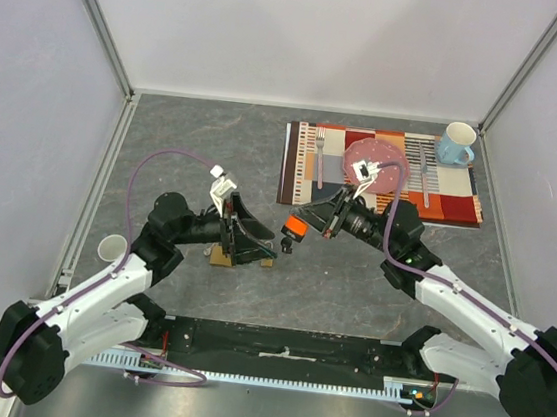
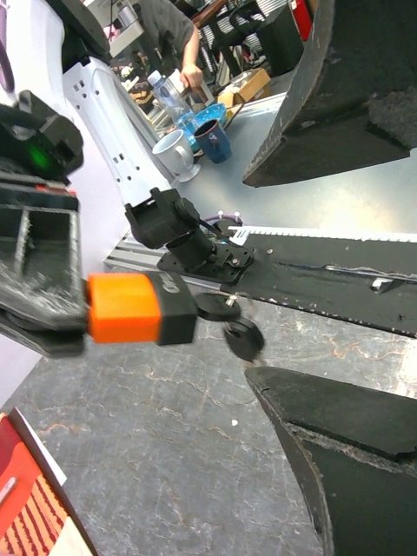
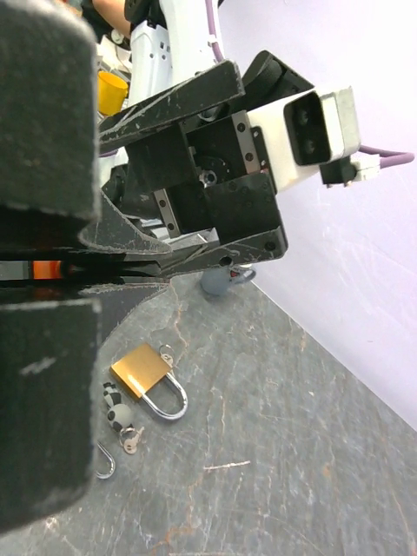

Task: Lock with the key
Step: Lock the lock.

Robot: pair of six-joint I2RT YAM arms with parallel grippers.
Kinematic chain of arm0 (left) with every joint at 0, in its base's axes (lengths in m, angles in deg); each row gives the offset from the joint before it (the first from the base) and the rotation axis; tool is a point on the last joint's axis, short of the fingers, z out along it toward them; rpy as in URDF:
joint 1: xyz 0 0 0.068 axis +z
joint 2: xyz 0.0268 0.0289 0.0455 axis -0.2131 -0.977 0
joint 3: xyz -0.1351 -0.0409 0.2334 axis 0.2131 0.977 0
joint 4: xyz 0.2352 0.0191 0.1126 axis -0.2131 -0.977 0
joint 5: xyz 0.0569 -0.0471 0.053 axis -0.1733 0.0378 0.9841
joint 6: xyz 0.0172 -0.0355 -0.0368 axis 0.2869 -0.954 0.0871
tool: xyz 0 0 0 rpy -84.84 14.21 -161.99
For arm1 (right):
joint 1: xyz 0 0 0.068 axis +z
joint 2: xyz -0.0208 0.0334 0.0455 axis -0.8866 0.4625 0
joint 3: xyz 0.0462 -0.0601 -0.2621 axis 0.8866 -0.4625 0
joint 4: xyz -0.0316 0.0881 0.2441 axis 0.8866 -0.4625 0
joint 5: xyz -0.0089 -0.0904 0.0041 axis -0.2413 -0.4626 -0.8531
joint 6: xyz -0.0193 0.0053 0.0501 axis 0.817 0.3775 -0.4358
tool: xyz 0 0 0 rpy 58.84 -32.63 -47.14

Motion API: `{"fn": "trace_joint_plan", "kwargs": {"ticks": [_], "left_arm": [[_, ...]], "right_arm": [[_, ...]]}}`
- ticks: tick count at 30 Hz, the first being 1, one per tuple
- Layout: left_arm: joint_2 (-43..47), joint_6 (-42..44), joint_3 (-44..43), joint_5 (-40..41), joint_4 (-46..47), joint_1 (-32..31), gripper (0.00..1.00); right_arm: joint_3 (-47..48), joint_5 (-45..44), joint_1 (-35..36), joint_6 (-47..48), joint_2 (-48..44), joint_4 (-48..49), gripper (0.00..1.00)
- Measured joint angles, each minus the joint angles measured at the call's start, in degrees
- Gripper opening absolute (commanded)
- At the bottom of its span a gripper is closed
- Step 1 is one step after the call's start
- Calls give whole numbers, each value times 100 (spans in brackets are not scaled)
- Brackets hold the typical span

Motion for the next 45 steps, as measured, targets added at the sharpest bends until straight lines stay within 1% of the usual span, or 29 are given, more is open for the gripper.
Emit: {"fn": "trace_joint_plan", "kwargs": {"ticks": [6,12,25,28,29,31,33,36,37,39,40,42,43,45], "left_arm": [[13,83,2,52,-175,9,92],[-22,83,2,96,-107,11,92],[-433,66,0,98,518,-92,92],[-612,50,-11,98,656,-205,89],[-693,39,-31,101,682,-247,86],[-857,24,-79,98,726,-334,84],[-986,13,-131,98,796,-422,79],[-1123,-33,-190,96,916,-544,62],[-1150,-48,-192,96,975,-579,50],[-1169,-101,-192,92,1036,-616,33],[-1180,-118,-192,92,1071,-627,19],[-1211,-175,-192,92,1137,-645,10],[-1220,-184,-195,85,1152,-645,2],[-1224,-199,-195,81,1119,-645,2]], "right_arm": [[310,-39,-52,212,-282,-525,0],[328,-42,-52,223,-337,-590,0],[328,-37,-52,63,-306,-525,0],[328,-31,-52,4,-271,-426,0],[328,-22,-52,-11,-251,-389,0],[328,-20,-52,-28,-223,-343,0],[328,-20,-52,-42,-205,-332,0],[328,-17,-52,-63,-203,-306,0],[328,-17,-52,-68,-203,-299,0],[326,-17,-52,-76,-201,-282,0],[326,-17,-52,-79,-197,-267,0],[326,-17,-52,-79,-181,-236,0],[326,-17,-52,-76,-164,-227,0],[326,-4,-59,-74,-136,-212,0]]}}
